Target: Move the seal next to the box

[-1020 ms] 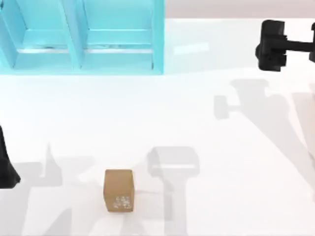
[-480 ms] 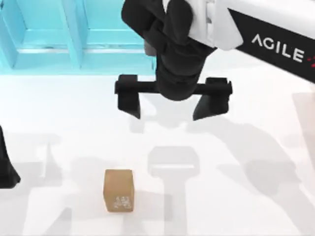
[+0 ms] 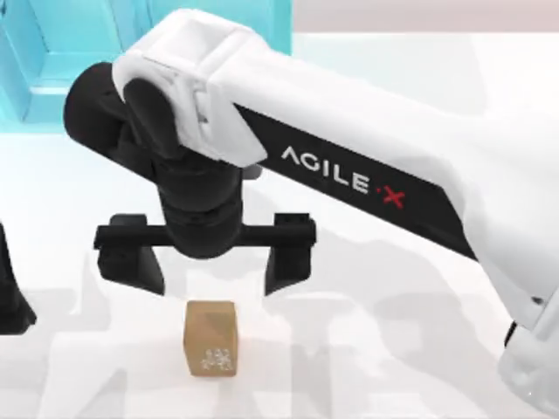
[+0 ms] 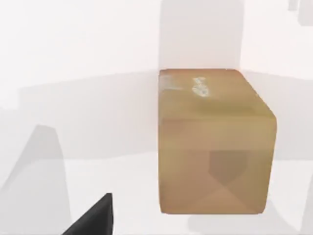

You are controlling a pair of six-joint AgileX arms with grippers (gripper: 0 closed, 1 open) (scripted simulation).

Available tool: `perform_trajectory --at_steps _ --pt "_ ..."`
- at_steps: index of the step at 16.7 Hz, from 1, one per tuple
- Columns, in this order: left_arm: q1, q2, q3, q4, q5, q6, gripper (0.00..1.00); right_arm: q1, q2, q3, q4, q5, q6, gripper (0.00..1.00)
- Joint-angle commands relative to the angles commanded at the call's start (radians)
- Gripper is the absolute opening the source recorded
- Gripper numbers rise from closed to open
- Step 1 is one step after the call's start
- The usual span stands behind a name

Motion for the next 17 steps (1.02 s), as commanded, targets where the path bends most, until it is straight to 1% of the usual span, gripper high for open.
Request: perform_trajectory --at_steps 3,10,13,17 --pt "0.0 0.0 0.0 0.0 0.0 0.0 1.0 0.022 0.015 0.036 -0.023 -0.001 0.027 1.0" --pt "0.0 0.0 0.0 0.0 0.0 0.0 1.0 0.019 0.013 0.02 -0.007 -0.001 0.024 1.0" --pt "0.0 0.0 0.0 0.0 0.0 0.0 1.0 0.02 0.011 -0.067 0.076 -0.001 0.024 1.0" --pt "0.0 0.0 0.0 0.0 0.0 0.0 1.0 0.022 0.01 -0.228 0.237 -0.001 0.027 1.0"
